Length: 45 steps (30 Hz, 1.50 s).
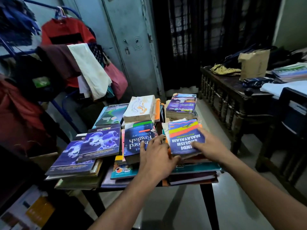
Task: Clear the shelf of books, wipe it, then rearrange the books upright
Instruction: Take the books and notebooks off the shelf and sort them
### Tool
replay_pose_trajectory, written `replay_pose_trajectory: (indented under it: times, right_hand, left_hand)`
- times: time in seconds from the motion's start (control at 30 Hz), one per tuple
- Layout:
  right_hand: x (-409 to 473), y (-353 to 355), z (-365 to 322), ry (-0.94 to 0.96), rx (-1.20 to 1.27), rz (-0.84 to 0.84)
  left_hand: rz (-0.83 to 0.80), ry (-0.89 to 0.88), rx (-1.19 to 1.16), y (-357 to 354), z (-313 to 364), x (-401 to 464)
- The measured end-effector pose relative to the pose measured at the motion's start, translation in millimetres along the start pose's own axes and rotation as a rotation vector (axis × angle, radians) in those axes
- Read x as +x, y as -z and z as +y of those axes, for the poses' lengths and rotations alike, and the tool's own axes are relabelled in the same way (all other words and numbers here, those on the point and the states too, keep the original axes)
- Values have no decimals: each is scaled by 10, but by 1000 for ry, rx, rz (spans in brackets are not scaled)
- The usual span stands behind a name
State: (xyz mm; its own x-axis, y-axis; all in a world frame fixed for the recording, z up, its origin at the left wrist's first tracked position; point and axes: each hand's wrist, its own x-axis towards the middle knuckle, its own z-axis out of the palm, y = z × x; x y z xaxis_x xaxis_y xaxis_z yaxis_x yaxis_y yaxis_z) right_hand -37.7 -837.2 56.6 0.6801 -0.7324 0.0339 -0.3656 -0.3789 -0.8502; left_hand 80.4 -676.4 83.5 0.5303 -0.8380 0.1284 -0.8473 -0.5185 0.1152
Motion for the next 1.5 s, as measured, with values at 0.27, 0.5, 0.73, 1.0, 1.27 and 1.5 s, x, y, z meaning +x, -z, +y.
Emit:
replay_pose_trajectory:
  times: [0.27,0.5,0.73,1.0,1.27,1.5]
  right_hand:
    - [-15,-234,-50,115,-698,90]
    - [-72,-673,-837,666,-582,-25]
    - [-152,-1853,-1919,951,-720,-332]
    - [-972,-3403,-3145,1177,-348,-539]
    - [-2653,-5086,-3804,1271,-34,-1160]
    - [-3504,-6391,-3550,1468,-230,-1219]
  left_hand:
    - [292,107,-300,321,-1202,112]
    - [40,358,27,106,-2452,-265]
    - [87,461,21,274,-2828,-629]
    - [209,576,63,884,-3741,-1882]
    - [891,1586,-143,941,-4405,-5140]
    - [1152,1878,-189,656,-4883,-6382]
